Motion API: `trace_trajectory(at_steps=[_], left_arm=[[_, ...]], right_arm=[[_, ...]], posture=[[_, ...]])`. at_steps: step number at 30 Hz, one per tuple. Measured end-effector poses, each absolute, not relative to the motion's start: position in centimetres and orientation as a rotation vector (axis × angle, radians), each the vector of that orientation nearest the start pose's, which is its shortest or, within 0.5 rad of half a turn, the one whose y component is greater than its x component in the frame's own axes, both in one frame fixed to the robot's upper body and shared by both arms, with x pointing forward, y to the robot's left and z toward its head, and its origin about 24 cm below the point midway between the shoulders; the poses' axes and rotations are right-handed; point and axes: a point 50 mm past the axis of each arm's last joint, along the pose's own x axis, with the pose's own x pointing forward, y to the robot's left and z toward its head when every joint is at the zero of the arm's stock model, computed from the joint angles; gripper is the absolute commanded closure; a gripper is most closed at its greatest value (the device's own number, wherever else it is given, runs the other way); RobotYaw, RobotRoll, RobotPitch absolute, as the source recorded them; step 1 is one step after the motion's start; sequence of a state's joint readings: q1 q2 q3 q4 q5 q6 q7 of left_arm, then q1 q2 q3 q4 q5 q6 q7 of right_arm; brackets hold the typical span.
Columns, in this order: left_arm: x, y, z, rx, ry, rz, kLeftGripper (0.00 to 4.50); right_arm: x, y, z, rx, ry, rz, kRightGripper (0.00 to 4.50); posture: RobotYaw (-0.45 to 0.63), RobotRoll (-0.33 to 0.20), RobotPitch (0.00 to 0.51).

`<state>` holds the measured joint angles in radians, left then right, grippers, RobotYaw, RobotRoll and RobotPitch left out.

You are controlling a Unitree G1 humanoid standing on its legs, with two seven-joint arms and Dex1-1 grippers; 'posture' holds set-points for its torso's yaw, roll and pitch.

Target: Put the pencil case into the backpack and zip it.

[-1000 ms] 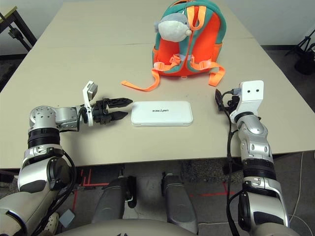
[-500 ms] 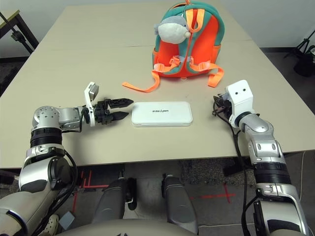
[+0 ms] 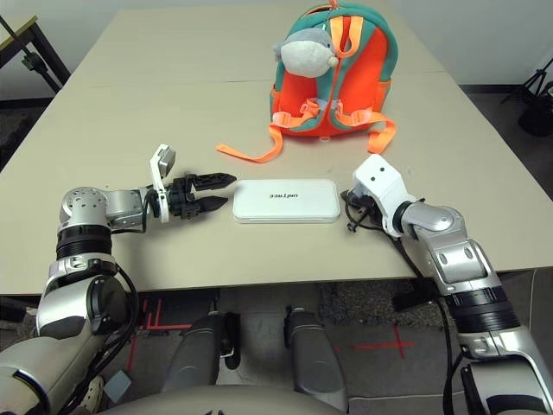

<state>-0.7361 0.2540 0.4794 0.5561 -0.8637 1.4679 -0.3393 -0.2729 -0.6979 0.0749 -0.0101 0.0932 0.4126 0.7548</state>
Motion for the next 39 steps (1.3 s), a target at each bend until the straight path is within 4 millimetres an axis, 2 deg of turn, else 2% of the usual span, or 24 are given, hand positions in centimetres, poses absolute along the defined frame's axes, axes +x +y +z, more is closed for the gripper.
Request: trace_trajectory(at_steps=[13,20,32,39], left_arm=[[32.1,15.7,10.0,-1.012,0.867,-0.732,0.00],[32.1,15.4,10.0,-0.996,0.869,-0.734,0.00],[32.0,15.3,10.1,-0.992,0.873,-0.745,0.00],[31.9,15.2,10.1,-0.985,0.868,-0.747,0.00]], right_arm=[[28.1,-22.1,10.4,-0.530,0.395,0.723,4.47],[28.5,-20.4,10.5,-0.497,0.349,0.744,4.47],[28.8,-19.4,10.6,-0.468,0.317,0.734,4.47],[29.0,-18.2,10.9,-0.463,0.290,0.757,4.47]], posture=[[-0.12,0.000,0.142],[-0.12,0.000,0.137],[-0.12,0.000,0.136],[-0.12,0.000,0.138]])
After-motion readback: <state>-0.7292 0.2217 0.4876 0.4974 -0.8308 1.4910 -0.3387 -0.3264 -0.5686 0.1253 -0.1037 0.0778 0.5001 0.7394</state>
